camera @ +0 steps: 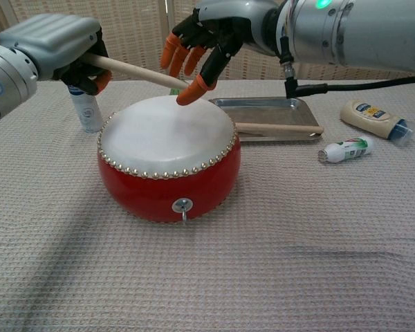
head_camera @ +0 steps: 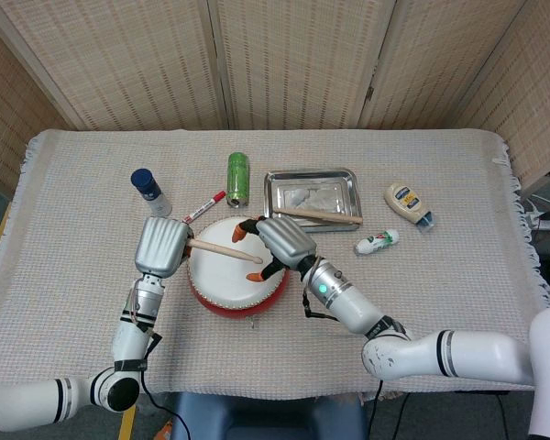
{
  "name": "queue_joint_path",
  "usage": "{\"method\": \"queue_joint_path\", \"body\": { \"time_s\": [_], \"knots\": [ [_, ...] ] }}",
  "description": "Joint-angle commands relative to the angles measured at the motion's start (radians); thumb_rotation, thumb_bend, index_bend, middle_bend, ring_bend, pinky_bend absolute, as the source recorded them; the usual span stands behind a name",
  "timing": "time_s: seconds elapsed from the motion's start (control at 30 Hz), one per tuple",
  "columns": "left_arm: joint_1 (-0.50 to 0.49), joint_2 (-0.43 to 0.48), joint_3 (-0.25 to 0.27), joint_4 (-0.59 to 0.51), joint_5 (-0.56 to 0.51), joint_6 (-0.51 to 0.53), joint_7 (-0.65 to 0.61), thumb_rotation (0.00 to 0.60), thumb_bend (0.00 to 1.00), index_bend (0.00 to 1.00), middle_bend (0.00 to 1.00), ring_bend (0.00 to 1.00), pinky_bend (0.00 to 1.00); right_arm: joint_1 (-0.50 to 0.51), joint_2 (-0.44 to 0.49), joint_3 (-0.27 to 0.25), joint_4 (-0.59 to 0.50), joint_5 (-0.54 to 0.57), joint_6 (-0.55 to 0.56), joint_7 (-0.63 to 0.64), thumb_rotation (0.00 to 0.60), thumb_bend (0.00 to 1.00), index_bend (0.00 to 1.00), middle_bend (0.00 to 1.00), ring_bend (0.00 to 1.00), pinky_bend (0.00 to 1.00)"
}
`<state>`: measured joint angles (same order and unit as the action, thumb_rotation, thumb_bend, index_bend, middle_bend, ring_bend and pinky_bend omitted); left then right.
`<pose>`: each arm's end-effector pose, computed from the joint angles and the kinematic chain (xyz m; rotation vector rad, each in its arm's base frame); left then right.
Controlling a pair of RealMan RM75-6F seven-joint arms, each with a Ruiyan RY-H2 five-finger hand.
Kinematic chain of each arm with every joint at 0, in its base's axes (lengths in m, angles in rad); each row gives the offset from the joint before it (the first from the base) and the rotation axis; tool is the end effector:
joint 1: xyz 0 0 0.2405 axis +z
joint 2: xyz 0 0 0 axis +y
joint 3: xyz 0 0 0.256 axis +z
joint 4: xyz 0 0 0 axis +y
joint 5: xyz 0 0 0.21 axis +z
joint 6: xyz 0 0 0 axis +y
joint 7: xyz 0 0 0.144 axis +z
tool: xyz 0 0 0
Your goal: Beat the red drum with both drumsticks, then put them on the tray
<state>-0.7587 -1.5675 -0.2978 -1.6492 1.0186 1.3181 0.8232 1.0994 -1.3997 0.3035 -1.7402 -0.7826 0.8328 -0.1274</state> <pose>-0.0965 0.3493 0.0364 -1.5795 -0.5895 -0.9307 0.0016 -0.3623 0.0137 1.9662 -1.3114 1.2340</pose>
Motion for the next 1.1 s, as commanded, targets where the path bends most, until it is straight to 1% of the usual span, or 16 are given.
{"method": "queue_joint_path", "body": {
  "time_s": [0.03, 0.33, 0.43, 0.5, 0.7, 0.87, 1.0, 1.07, 1.1],
  "knots": [
    [-0.009, -0.012, 0.000, -0.005, -0.012, 0.008, 0.020, 0.600, 0.56, 0.97, 1.00, 1.00, 1.00, 0.026, -0.027, 0.006, 0.018, 0.037, 0.015, -0.036, 0.600, 0.03, 0.40, 0.34, 0.29, 0.50],
    [-0.022, -0.031, 0.003, -0.012, -0.017, 0.028, 0.049, 0.600, 0.56, 0.97, 1.00, 1.00, 1.00, 0.080, -0.078, 0.017, 0.058, 0.134, 0.045, -0.122, 0.600, 0.04, 0.42, 0.37, 0.30, 0.51],
    [-0.028, -0.034, 0.003, -0.012, -0.017, 0.028, 0.058, 0.600, 0.56, 0.97, 1.00, 1.00, 1.00, 0.094, -0.093, 0.018, 0.071, 0.159, 0.043, -0.140, 0.600, 0.06, 0.43, 0.38, 0.31, 0.51],
    [-0.033, -0.039, 0.003, -0.011, -0.017, 0.030, 0.067, 0.600, 0.56, 0.97, 1.00, 1.00, 1.00, 0.104, -0.105, 0.015, 0.079, 0.170, 0.046, -0.156, 0.600, 0.09, 0.45, 0.39, 0.32, 0.52],
    [-0.047, -0.055, 0.006, -0.002, -0.025, 0.030, 0.094, 0.600, 0.56, 0.96, 1.00, 1.00, 1.00, 0.120, -0.134, 0.015, 0.088, 0.192, 0.059, -0.185, 0.600, 0.24, 0.50, 0.44, 0.37, 0.54],
    [-0.052, -0.059, 0.007, 0.001, -0.032, 0.034, 0.106, 0.600, 0.56, 0.94, 1.00, 1.00, 1.00, 0.122, -0.147, 0.018, 0.089, 0.195, 0.067, -0.192, 0.600, 0.41, 0.57, 0.50, 0.43, 0.57],
    [-0.053, -0.056, 0.012, -0.006, -0.032, 0.035, 0.110, 0.600, 0.55, 0.89, 1.00, 0.99, 1.00, 0.117, -0.160, 0.022, 0.095, 0.186, 0.076, -0.185, 0.600, 0.56, 0.64, 0.56, 0.49, 0.59],
    [-0.052, -0.054, 0.016, -0.009, -0.030, 0.035, 0.109, 0.600, 0.55, 0.84, 0.97, 0.96, 1.00, 0.112, -0.166, 0.024, 0.100, 0.176, 0.082, -0.178, 0.600, 0.63, 0.68, 0.58, 0.52, 0.61],
    [-0.051, -0.051, 0.020, -0.012, -0.026, 0.037, 0.110, 0.600, 0.54, 0.81, 0.94, 0.94, 1.00, 0.108, -0.171, 0.023, 0.103, 0.169, 0.084, -0.175, 0.600, 0.66, 0.70, 0.60, 0.54, 0.62]
  ]
}}
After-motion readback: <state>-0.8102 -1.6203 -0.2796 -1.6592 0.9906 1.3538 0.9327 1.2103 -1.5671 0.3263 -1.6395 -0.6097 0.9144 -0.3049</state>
